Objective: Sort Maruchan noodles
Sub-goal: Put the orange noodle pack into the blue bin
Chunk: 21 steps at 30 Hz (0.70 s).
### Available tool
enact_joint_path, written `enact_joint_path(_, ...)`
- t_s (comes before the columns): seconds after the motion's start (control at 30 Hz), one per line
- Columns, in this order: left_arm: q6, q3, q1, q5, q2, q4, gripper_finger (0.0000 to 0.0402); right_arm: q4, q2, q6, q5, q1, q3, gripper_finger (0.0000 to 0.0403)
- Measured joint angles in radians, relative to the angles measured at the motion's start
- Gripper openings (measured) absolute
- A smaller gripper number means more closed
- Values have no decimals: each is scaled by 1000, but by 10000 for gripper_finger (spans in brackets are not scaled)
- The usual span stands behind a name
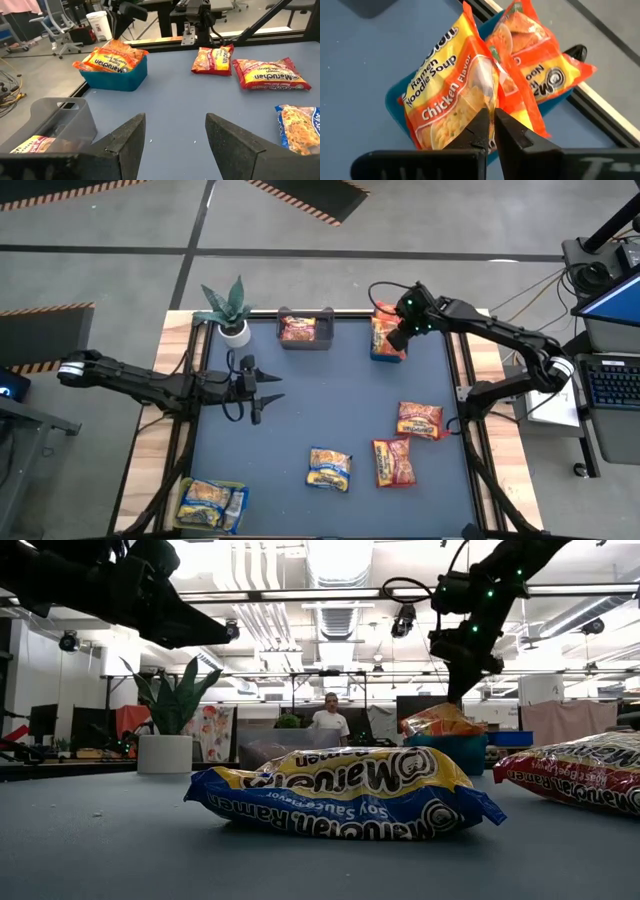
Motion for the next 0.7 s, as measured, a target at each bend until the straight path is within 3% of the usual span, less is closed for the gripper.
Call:
enact_joint_path(0.43, -8, 0, 0, 0, 0, 1, 191, -114, -9, 83, -29, 2, 100, 149)
enact_joint_path(0.57, -8, 0, 0, 0, 0, 1, 191, -110, -9, 130, -205, 27, 79, 147)
enact_joint_path(0.7, -8, 0, 0, 0, 0, 1, 191, -114, 13, 171, -183, 69, 12, 117)
